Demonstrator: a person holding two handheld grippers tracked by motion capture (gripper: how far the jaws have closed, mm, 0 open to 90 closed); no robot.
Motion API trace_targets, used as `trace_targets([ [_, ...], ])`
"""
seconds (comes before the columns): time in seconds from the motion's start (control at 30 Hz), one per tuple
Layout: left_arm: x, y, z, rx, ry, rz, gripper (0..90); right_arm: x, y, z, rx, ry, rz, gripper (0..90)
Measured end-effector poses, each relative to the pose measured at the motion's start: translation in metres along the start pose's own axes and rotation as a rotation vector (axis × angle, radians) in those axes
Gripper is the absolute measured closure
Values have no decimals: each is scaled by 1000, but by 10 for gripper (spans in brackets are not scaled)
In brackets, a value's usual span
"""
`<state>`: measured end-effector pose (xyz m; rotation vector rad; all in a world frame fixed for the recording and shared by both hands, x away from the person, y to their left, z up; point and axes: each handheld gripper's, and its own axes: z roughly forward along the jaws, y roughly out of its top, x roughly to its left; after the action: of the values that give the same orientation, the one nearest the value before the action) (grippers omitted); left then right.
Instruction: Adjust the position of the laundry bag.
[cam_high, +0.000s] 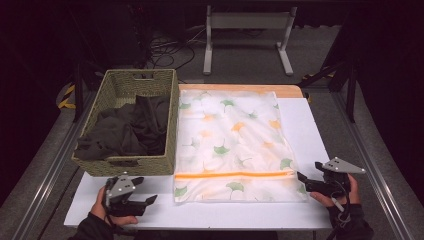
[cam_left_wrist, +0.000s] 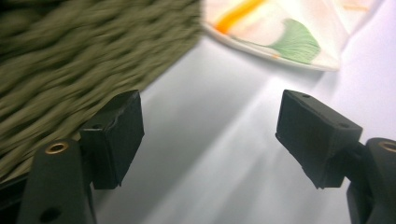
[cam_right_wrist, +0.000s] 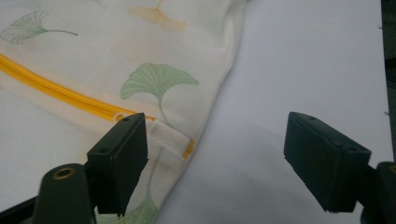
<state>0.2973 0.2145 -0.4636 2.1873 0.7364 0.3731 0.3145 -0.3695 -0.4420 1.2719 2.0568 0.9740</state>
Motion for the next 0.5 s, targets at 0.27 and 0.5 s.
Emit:
trace_targets([
  [0.27, -10, 15, 12, -2, -56, 42, 271, 13, 4, -5, -17, 39, -39, 362],
  [0.5, -17, 29, 20, 3, -94, 72, 308, 14, 6, -2, -1, 55, -26, 477],
])
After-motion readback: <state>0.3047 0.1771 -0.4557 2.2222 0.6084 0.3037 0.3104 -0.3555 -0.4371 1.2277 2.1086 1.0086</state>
